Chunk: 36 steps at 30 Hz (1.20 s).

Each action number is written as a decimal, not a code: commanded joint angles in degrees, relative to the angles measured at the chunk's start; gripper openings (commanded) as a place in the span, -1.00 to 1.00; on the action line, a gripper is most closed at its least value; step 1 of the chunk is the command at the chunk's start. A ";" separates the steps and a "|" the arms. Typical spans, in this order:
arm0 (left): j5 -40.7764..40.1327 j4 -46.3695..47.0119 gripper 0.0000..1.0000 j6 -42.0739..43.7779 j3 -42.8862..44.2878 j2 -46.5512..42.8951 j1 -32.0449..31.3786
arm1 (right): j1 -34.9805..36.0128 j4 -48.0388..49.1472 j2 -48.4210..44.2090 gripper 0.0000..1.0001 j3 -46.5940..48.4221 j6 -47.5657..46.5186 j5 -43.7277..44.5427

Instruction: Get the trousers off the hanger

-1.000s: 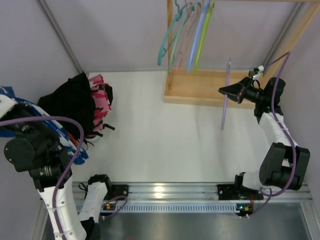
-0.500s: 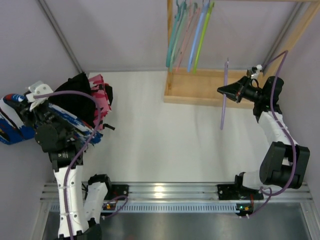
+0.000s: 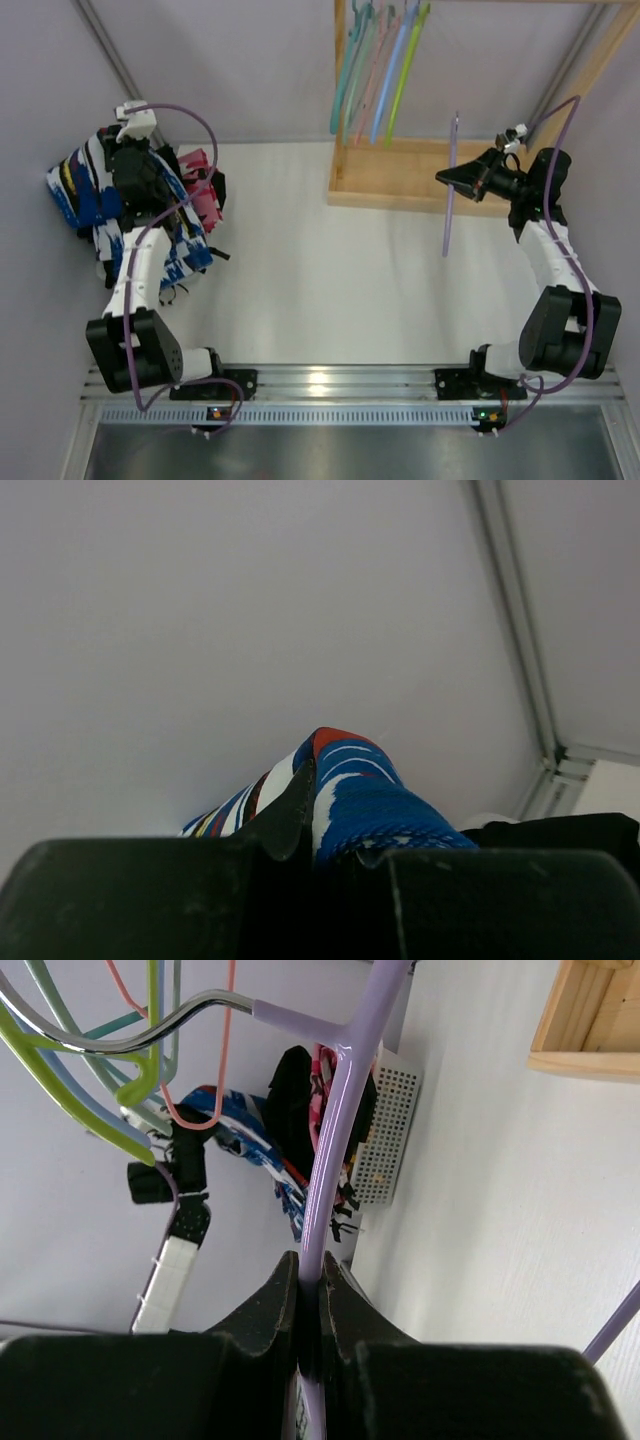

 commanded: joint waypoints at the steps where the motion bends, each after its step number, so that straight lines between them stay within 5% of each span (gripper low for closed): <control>1: 11.34 10.00 -1.00 -4.87 5.73 3.90 0.22 | -0.02 2.16 -3.67 -1.00 3.63 -1.11 -0.65; 9: 7.31 10.88 -0.98 -10.84 1.62 17.09 -0.83 | -1.17 1.02 -6.22 -1.00 3.90 -1.37 -0.56; 15: 8.81 6.49 -0.67 -14.88 -2.62 14.46 -1.10 | -2.66 -9.52 -9.30 -1.00 7.41 -9.26 0.49; 25: 11.97 -4.93 0.46 -19.36 3.08 8.31 -1.10 | -2.66 -14.36 -11.32 -1.00 8.73 -11.22 1.11; 30: 19.26 -17.67 0.63 -23.31 10.20 4.62 -1.27 | -2.66 -21.30 -12.29 -1.00 11.80 -14.73 3.83; 33: 23.03 -22.32 0.96 -23.94 11.35 1.46 -1.71 | -2.66 -24.73 -13.52 -1.00 13.56 -16.04 5.76; 36: 28.56 -23.92 0.97 -25.25 10.04 -3.28 -1.80 | -2.66 -26.67 -15.10 -1.00 14.80 -16.23 7.70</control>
